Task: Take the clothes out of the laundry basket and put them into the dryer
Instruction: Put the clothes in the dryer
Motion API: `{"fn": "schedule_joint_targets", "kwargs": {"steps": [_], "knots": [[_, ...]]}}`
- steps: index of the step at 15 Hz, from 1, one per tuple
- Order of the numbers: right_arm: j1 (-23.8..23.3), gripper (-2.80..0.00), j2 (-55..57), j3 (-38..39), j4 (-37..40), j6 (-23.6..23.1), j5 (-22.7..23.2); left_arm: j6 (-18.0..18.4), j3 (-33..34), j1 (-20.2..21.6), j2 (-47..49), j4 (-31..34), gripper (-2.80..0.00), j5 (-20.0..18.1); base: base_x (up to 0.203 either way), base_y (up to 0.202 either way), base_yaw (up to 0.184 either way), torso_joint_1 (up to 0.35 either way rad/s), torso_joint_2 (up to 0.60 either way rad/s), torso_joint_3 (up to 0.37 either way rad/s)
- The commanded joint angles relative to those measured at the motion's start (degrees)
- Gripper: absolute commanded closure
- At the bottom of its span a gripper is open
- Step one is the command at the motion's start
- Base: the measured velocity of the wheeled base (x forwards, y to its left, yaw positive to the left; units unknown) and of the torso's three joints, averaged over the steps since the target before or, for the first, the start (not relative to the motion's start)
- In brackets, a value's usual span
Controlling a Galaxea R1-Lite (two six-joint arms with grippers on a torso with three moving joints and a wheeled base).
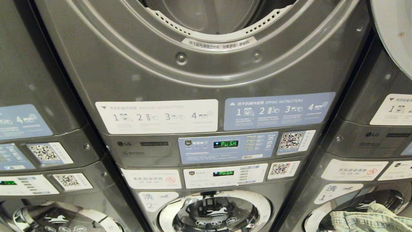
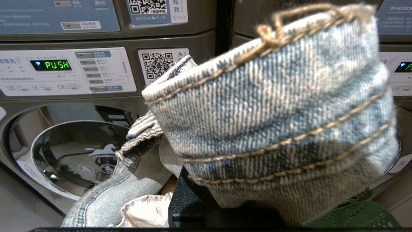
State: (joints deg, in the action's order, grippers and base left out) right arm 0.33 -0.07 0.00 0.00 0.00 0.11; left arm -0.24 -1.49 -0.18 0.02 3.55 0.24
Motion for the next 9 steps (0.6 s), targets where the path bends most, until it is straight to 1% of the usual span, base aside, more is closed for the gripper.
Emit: {"fn": "schedule_joint_targets", "kwargs": {"steps": [1,4,9], "knots": [[0.02,0.00,-0.01,0.00,0.00,0.00,0.06,-0.02,-0.01,0.01,-0.20,0.06,0.00,0.02,0.000,0.000,0.000,0.166,-0.31,-0.158],[0.02,0.00,-0.01,0.00,0.00,0.00,0.00,-0.02,-0.01,0.01,-0.20,0.06,0.00,0.02,0.000,0.000,0.000,0.018,-0.04,-0.017],[0.02,0.00,-0.01,0.00,0.00,0.00,0.06,-0.02,-0.01,0.01,-0.20,0.06,0.00,0.02,0.000,0.000,0.000,0.115,-0.23,-0.112]]}}
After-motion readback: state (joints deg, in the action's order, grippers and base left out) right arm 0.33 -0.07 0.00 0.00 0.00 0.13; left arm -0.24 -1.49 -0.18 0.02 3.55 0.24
